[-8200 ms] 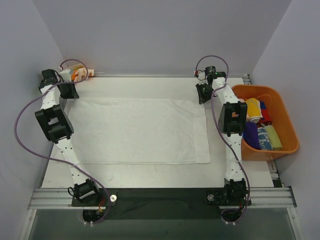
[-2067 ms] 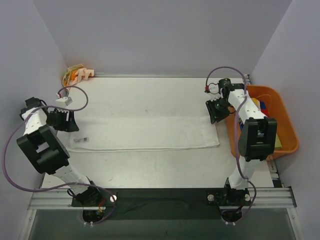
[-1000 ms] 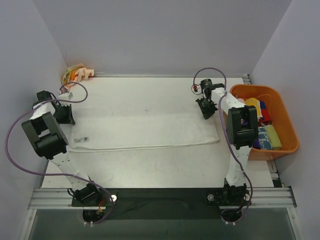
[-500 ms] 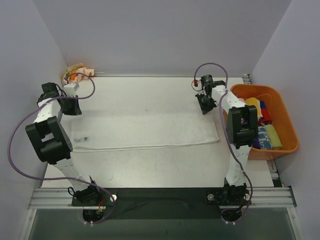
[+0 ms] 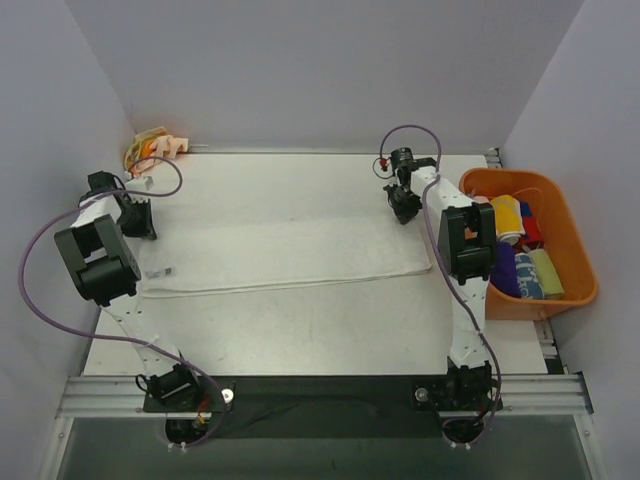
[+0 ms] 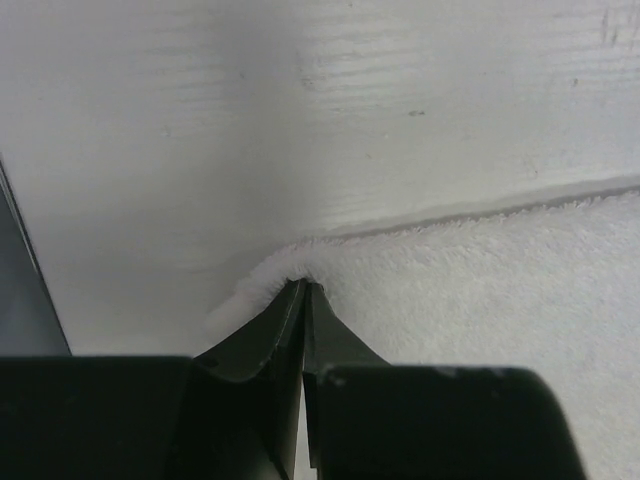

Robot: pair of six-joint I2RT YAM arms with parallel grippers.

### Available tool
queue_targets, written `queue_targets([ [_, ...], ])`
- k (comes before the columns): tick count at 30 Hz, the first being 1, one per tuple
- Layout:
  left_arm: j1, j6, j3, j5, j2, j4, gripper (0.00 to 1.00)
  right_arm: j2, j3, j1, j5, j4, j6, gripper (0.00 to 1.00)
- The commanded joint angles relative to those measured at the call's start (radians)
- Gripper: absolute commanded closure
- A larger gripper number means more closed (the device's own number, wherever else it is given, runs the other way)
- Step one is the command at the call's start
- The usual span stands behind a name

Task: Roll the towels
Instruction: Fold the towel

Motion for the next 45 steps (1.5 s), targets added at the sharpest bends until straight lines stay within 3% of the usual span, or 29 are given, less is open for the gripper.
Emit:
queue_targets([
  [1,0.041,0.027,0.059,-0.102,0.027,0.000,0.88,0.040,0.069,0.009,0.001,-0.040,0.007,0.96],
  [3,0.055,0.037,0.064,-0.072,0.007,-0.011,0.87,0.042,0.097,0.014,-0.021,-0.048,0.003,0.89],
  [6,0.067,0.082,0.058,0.017,-0.042,-0.049,0.76,-0.003,0.097,0.022,-0.039,-0.060,0.007,0.75],
  [10,0.060,0.114,-0.014,0.102,-0.158,-0.071,0.53,-0.172,0.020,0.019,-0.073,-0.068,0.035,0.66],
  [17,0.043,0.133,-0.169,0.120,-0.358,-0.075,0.53,-0.335,-0.135,0.011,-0.145,-0.124,0.036,0.67],
  [26,0.035,0.192,-0.395,0.117,-0.433,-0.092,0.52,-0.383,-0.339,0.011,-0.095,-0.146,0.093,0.66],
  [33,0.061,0.199,-0.495,0.042,-0.410,-0.043,0.52,-0.271,-0.331,0.020,-0.141,-0.141,0.107,0.67],
  [39,0.116,0.199,-0.525,0.013,-0.386,-0.040,0.53,-0.153,-0.249,0.025,-0.084,-0.137,0.116,0.67],
  [45,0.135,0.177,-0.525,0.073,-0.438,-0.063,0.50,-0.118,-0.146,0.025,-0.058,-0.140,0.102,0.68],
])
